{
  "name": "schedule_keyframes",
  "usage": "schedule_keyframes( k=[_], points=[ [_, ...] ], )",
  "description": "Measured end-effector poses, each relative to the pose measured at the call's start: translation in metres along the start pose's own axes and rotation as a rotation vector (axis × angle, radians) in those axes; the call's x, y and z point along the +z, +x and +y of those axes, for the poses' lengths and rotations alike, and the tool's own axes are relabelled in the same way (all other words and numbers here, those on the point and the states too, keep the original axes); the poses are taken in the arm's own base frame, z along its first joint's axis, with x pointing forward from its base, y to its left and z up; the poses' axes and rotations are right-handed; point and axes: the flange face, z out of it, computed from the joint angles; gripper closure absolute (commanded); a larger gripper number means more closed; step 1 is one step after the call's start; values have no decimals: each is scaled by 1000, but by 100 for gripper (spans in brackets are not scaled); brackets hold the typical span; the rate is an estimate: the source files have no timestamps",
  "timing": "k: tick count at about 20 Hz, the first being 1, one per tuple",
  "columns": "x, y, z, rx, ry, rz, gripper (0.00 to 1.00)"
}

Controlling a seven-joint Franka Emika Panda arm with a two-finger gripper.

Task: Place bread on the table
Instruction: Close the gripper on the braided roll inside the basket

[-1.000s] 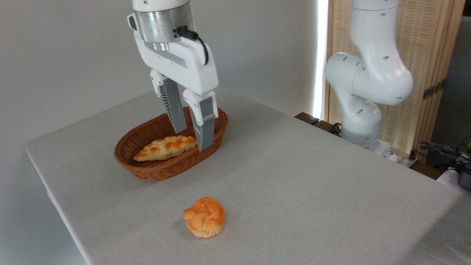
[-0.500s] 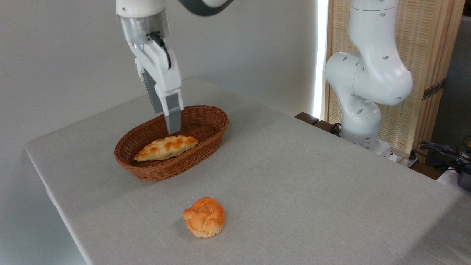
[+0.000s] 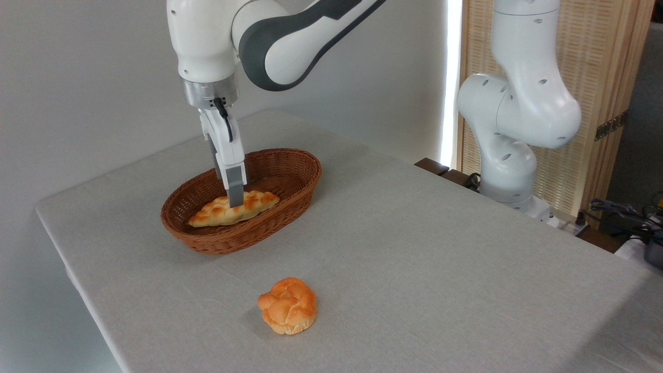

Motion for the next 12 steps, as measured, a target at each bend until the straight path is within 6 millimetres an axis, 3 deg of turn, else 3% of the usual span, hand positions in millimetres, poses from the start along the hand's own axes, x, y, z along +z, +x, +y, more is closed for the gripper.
schedule_keyframes(
  k=[9, 12],
  points=[
    [57, 8, 22, 40, 14, 17, 0],
    [70, 6, 21, 38, 20, 25, 11]
  ],
)
